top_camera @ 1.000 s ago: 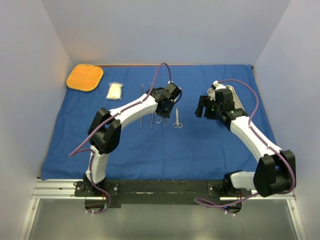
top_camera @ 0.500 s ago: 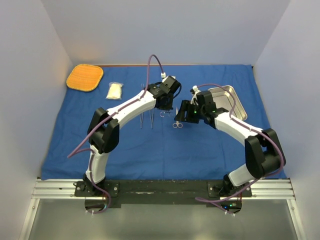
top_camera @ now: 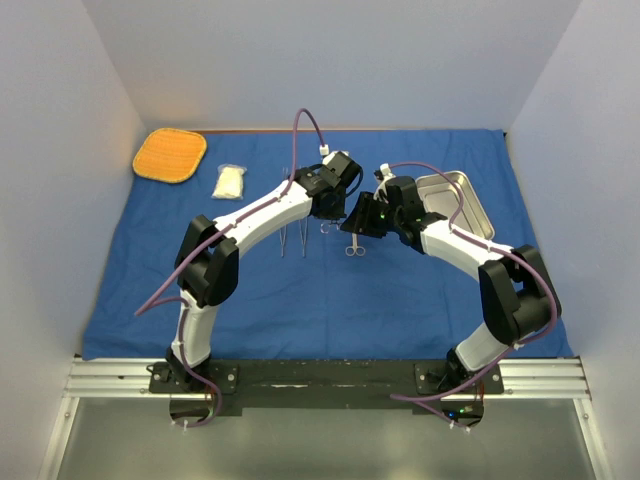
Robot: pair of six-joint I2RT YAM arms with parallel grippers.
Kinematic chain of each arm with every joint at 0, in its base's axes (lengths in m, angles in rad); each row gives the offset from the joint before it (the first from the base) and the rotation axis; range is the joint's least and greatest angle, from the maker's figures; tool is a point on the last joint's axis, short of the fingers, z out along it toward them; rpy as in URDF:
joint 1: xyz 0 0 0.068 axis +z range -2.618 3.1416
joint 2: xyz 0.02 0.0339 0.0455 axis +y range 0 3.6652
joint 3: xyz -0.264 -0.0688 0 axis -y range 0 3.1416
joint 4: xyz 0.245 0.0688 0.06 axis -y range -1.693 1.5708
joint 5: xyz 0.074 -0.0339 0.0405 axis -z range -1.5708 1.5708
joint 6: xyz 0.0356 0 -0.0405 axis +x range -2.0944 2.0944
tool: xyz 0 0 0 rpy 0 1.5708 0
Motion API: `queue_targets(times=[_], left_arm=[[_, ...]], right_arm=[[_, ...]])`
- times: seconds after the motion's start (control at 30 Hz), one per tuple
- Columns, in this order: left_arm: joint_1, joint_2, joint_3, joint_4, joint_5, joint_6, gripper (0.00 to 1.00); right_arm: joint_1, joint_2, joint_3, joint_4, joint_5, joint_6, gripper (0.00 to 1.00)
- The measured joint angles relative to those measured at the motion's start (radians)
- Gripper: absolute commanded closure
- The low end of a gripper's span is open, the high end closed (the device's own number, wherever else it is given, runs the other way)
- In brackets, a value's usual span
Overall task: Open and lay out the surgical kit
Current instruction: Place the medical item in the surgical kit.
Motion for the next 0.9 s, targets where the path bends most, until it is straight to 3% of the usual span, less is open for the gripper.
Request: queue_targets(times=[0.23, 0.73, 0.9], left_arm=[[0.0, 0.0, 0.0, 0.0, -0.001, 0.0, 1.0], [0.001, 0.0, -0.013, 0.005, -0.004, 0.01, 0.99], [0.001, -0.002, -0.018, 0.019, 0.004, 0.039, 0.61]], right_arm=[[0.015, 0.027, 0.005, 0.022, 0.013, 0.009, 0.78], [0.048, 0.062, 0.03, 0.016, 0.09, -0.003, 1.0], [0.051, 0.069, 0.046, -0.011, 0.114, -0.047, 1.0]])
